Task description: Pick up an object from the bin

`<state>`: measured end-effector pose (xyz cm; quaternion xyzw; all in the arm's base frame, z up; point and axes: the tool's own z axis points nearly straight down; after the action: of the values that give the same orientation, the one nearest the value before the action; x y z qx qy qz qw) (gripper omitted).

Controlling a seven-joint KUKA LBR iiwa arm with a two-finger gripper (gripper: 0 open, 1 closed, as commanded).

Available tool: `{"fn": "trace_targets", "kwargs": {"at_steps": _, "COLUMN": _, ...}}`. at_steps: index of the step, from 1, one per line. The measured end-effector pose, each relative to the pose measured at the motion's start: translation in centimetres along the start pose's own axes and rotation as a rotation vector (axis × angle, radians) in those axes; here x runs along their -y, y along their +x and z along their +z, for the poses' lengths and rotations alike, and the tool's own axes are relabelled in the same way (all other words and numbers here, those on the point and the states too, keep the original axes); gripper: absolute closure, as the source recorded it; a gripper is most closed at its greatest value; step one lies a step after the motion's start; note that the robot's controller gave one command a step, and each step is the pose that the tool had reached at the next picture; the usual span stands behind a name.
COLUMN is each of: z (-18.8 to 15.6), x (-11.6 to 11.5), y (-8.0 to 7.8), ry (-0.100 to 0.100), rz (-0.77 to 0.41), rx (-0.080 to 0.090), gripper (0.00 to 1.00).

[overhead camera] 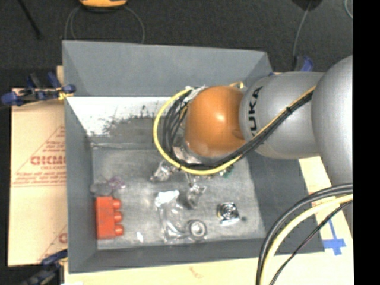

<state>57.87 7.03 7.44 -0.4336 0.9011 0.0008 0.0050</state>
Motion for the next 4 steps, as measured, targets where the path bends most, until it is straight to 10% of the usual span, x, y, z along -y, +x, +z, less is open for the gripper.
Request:
{"fn": "trace_targets", "kwargs": {"at_steps": 1, "z": -0.3, "x": -2.2, "y": -0.1, "ry": -0.002, "rz": -0.207, "rx": -0.006, "gripper": 0.0}}
{"fn": "trace_targets", "kwargs": {"at_steps": 2, "z": -0.7, "x": -1.9, "y": -0.3, "ry": 0.008, "rz": -0.201, "rx": 0.004, "gripper": 1.0}}
{"fn": "trace_targets", "kwargs": {"at_steps": 3, "z": -22.8, "x": -3.0, "y": -2.4, "ry": 0.005, "rz": -0.229, "rx": -0.001, "gripper": 1.0}}
{"fn": "trace_targets", "kwargs": {"at_steps": 4, "z": -17.5, "x": -5.8, "y": -0.6, "ry": -0.008, "rz": -0.328, "rx": -0.008, "gripper": 1.0}}
